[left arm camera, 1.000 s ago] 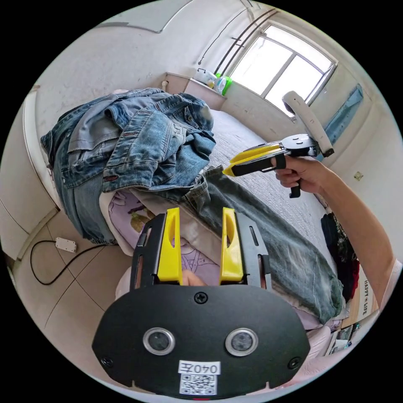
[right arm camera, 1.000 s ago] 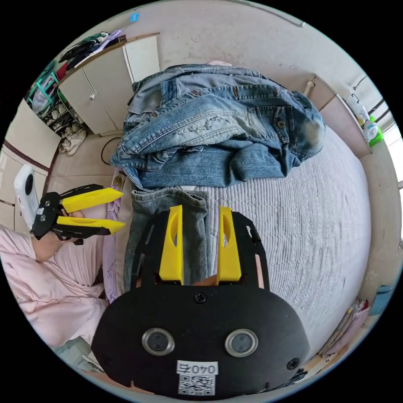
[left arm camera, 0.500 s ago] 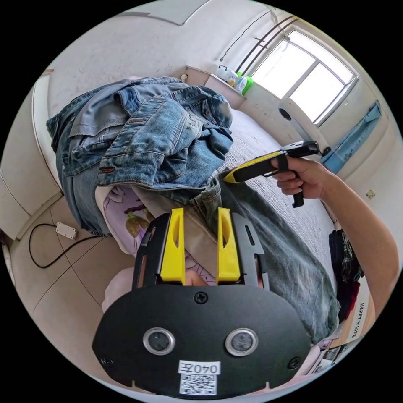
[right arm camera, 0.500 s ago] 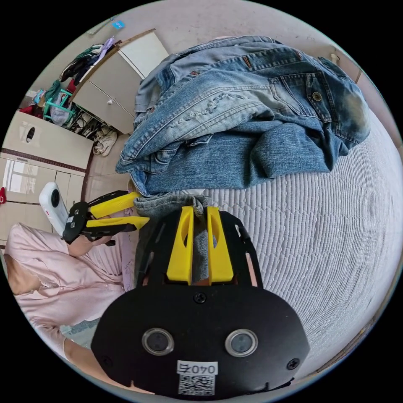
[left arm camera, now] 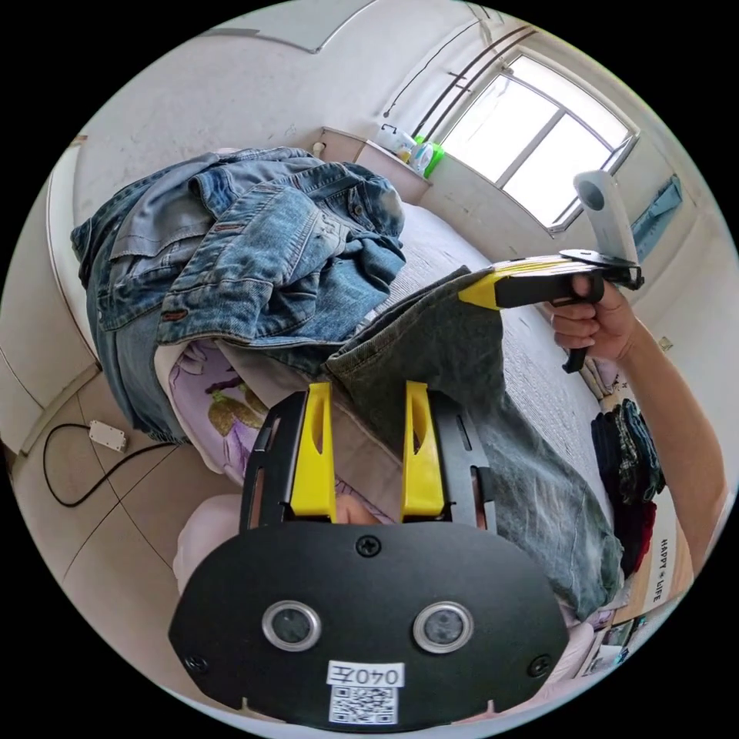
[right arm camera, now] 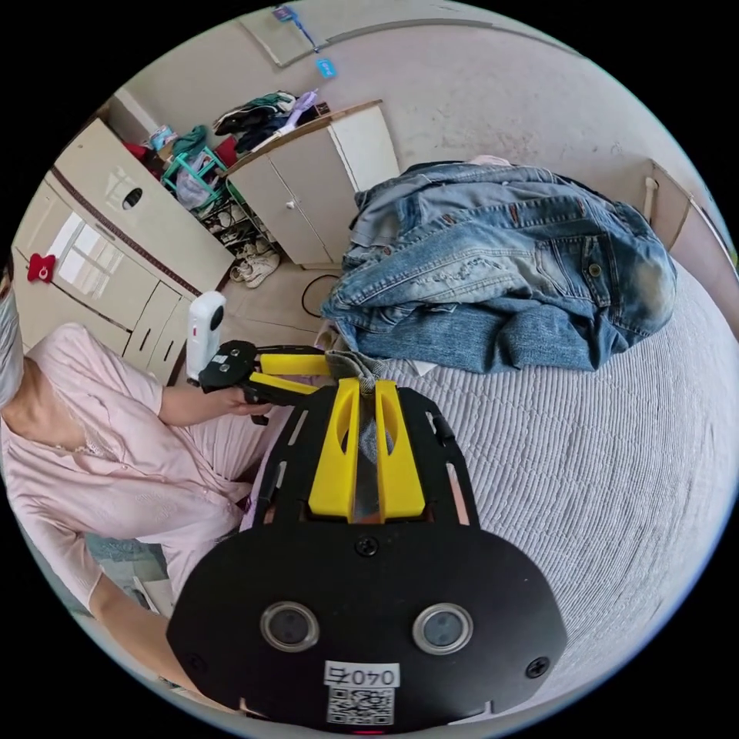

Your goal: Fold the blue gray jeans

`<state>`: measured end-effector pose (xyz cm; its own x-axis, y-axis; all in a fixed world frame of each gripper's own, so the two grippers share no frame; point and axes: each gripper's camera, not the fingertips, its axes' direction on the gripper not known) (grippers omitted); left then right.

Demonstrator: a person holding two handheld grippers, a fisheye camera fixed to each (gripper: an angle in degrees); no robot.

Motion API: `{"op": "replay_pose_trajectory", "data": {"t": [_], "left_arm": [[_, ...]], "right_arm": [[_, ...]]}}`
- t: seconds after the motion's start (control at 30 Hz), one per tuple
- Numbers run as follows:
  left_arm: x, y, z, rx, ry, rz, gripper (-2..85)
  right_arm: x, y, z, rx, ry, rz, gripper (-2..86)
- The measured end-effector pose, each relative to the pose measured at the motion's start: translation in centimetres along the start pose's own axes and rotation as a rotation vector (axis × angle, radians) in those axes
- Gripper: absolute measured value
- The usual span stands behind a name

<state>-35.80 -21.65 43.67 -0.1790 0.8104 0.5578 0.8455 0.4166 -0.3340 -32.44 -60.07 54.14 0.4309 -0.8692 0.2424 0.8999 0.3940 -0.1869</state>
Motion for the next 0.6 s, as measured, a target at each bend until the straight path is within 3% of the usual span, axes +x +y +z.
{"op": "replay_pose_trajectory", "data": {"t": [0.33,0.6], "left_arm": [[-3.9,8.3,0.3,0.093,0.144,0.057,10.6],[-2.0,20.9,-0.9,0.232,0.281,0.385,9.3]], "right_arm": [[-6.3,9.7,-5.7,0.095,0.029,-0.093,2.3],[-10.4,21.6,-12.6,0.266,0.022,-0.085,2.3]]}}
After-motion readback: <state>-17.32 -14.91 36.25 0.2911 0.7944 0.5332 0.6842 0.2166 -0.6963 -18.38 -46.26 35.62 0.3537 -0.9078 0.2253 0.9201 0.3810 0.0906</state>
